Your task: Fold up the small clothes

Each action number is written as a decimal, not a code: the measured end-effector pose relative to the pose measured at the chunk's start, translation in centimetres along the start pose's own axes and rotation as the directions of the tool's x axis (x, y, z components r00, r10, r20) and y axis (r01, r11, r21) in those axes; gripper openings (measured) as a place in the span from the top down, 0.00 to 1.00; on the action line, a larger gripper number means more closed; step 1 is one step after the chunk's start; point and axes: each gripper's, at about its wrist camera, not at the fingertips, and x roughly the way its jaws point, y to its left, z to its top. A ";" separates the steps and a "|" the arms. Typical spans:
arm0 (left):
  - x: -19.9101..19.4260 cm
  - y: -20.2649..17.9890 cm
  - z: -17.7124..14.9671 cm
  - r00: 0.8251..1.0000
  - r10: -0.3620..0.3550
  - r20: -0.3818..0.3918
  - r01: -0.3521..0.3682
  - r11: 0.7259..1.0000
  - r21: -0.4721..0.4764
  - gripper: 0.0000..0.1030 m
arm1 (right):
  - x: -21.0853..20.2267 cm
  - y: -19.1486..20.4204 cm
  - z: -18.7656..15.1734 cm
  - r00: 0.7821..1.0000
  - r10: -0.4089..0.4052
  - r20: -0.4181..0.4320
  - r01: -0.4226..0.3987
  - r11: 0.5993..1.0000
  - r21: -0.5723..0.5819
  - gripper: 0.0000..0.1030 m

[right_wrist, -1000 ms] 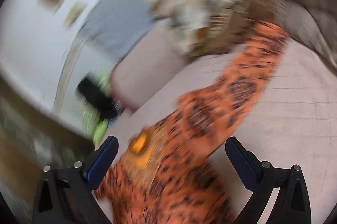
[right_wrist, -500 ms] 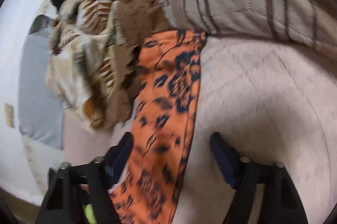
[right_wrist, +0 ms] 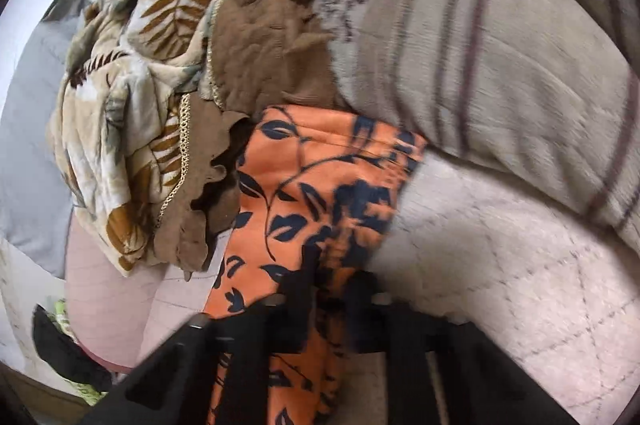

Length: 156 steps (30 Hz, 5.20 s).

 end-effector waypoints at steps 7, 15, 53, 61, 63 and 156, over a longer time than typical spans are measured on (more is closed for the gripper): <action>0.0 0.3 0.1 1.000 -0.006 0.000 0.006 1.000 -0.003 0.00 | -3.4 1.3 -1.5 0.974 0.222 0.043 -0.223 0.975 0.026 0.94; -0.6 1.2 1.7 0.998 -0.034 -0.054 0.034 0.999 0.013 0.00 | -7.0 6.7 -7.6 0.912 0.403 -0.077 -0.407 0.913 -0.037 0.94; -8.0 4.7 2.1 0.966 -0.127 0.224 0.126 0.992 0.015 0.00 | -2.9 11.3 -34.5 0.790 0.315 -0.525 -0.373 0.928 -0.005 0.35; -6.4 -2.3 1.8 0.971 -0.145 0.192 0.112 0.979 0.172 0.00 | 0.3 8.9 -33.2 0.745 0.349 -0.569 -0.329 0.934 0.141 0.67; -4.9 -2.9 1.8 0.984 -0.093 0.149 0.067 0.983 0.173 0.00 | 0.6 9.1 -33.0 0.743 0.345 -0.573 -0.330 0.934 0.134 0.67; -3.1 21.1 11.1 0.912 -0.390 0.129 0.404 0.793 -0.456 0.25 | -4.9 20.7 -40.6 0.755 0.345 -0.558 -0.516 0.837 -0.181 0.35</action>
